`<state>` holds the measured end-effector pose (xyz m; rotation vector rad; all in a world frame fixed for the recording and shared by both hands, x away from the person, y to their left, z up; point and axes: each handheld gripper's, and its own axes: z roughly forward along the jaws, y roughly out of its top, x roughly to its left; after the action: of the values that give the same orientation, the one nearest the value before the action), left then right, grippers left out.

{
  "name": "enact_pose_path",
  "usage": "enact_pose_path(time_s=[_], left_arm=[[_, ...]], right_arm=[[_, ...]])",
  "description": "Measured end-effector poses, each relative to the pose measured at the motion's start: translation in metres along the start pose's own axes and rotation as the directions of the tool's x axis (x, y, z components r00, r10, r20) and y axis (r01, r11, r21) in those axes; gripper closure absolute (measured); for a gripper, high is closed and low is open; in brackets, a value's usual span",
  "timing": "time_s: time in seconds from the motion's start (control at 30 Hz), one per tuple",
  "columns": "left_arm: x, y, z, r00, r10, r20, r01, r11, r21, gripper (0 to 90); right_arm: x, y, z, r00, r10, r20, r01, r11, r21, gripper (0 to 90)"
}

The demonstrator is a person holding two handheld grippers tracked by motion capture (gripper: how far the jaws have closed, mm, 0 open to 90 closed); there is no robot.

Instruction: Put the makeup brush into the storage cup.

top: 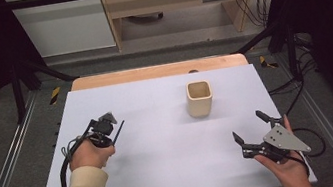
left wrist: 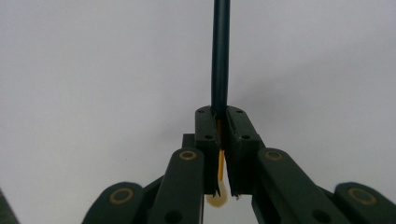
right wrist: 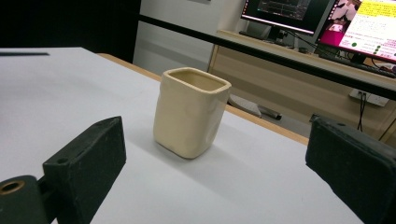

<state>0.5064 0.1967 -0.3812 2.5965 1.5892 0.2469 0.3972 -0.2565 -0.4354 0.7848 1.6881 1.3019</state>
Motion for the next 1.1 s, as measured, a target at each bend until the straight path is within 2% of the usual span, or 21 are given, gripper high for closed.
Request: enact_pose_path(time_s=[0.1, 0.27, 0.4, 0.5, 0.53, 0.57, 0.6, 0.63, 0.8, 0.87, 0.93, 0.97, 1.1], left_arm=[[-0.005, 0.009, -0.014, 0.9986, 0.051, -0.015, -0.051, 0.9985, -0.017, 83.9], [-0.016, 0.024, -0.038, 0.9915, 0.123, -0.041, -0.125, 0.9913, -0.042, 83.9], [-0.025, 0.035, -0.054, 0.9785, 0.199, -0.055, -0.202, 0.9782, -0.050, 83.9], [-0.033, 0.041, -0.062, 0.9689, 0.241, -0.054, -0.244, 0.9680, -0.057, 83.9], [-0.035, 0.043, -0.065, 0.9624, 0.265, -0.061, -0.268, 0.9614, -0.062, 83.9], [-0.038, 0.044, -0.067, 0.9601, 0.274, -0.056, -0.277, 0.9591, -0.058, 83.9], [-0.040, 0.046, -0.069, 0.9547, 0.291, -0.060, -0.295, 0.9538, -0.057, 83.9], [-0.041, 0.048, -0.072, 0.9473, 0.314, -0.066, -0.317, 0.9467, -0.056, 83.9], [-0.046, 0.054, -0.084, 0.9354, 0.351, -0.044, -0.353, 0.9320, -0.081, 83.9], [-0.048, 0.055, -0.087, 0.9273, 0.371, -0.051, -0.374, 0.9243, -0.077, 83.9], [-0.052, 0.057, -0.091, 0.9182, 0.393, -0.050, -0.396, 0.9155, -0.073, 83.9], [-0.053, 0.058, -0.094, 0.9164, 0.397, -0.049, -0.400, 0.9127, -0.083, 83.9], [-0.056, 0.062, -0.100, 0.9064, 0.421, -0.040, -0.422, 0.9009, -0.099, 83.9]], right_arm=[[0.001, 0.000, 0.000, 0.9999, -0.014, 0.000, 0.014, 1.000, 0.002, 5.4], [0.006, 0.000, 0.001, 0.9984, -0.056, -0.006, 0.056, 0.998, 0.012, 5.3], [0.012, 0.002, 0.003, 0.9953, -0.092, -0.030, 0.092, 0.996, 0.013, 4.5], [0.018, 0.006, 0.006, 0.9912, -0.129, -0.029, 0.130, 0.991, 0.027, 5.7], [0.020, 0.008, 0.007, 0.9893, -0.143, -0.031, 0.143, 0.989, 0.027, 6.4], [0.022, 0.011, 0.009, 0.9868, -0.158, -0.032, 0.159, 0.987, 0.030, 7.3], [0.025, 0.014, 0.011, 0.9844, -0.173, -0.033, 0.174, 0.984, 0.031, 8.2], [0.028, 0.017, 0.014, 0.9797, -0.196, -0.041, 0.197, 0.980, 0.030, 9.2], [0.044, 0.036, 0.031, 0.9527, -0.292, -0.086, 0.295, 0.955, 0.028, 14.4], [0.049, 0.044, 0.039, 0.9418, -0.321, -0.101, 0.325, 0.945, 0.027, 16.1], [0.053, 0.053, 0.046, 0.9339, -0.343, -0.102, 0.347, 0.938, 0.023, 19.0], [0.055, 0.057, 0.049, 0.9312, -0.350, -0.101, 0.354, 0.935, 0.020, 20.3], [0.063, 0.070, 0.061, 0.9083, -0.408, -0.092, 0.411, 0.912, 0.007, 22.3]])
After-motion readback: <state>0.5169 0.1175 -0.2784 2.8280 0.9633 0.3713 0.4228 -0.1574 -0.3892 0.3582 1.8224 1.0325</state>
